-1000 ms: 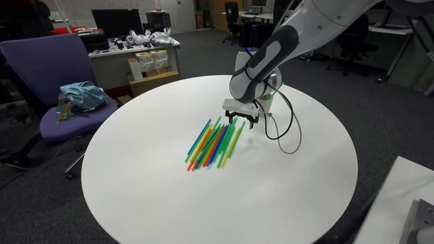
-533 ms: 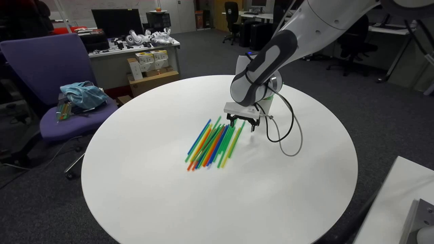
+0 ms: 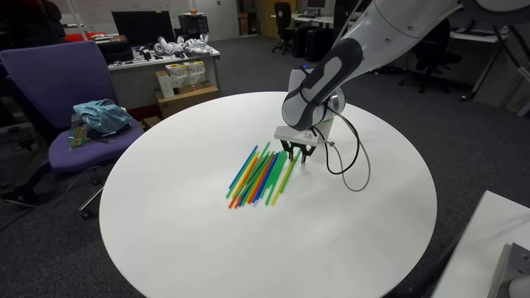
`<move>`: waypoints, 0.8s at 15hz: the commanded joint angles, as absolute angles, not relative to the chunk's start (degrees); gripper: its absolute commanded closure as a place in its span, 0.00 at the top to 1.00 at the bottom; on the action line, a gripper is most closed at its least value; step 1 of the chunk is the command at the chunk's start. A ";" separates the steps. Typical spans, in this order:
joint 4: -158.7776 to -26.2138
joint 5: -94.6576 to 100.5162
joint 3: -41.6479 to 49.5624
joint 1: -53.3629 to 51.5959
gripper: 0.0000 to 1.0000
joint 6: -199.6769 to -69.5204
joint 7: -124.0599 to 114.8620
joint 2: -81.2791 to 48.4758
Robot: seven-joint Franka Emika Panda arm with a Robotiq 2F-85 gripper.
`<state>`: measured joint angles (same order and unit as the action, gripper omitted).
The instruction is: Put the straws inside the mug
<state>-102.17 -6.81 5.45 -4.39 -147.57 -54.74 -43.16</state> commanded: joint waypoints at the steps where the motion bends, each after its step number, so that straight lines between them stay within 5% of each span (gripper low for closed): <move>1: -102.10 -7.95 5.50 -3.90 0.20 -145.52 -52.86 -42.45; 12: -102.70 -7.94 5.67 -4.01 0.24 -145.98 -53.03 -41.63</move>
<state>-102.03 -6.81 5.59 -4.39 -146.90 -54.74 -43.01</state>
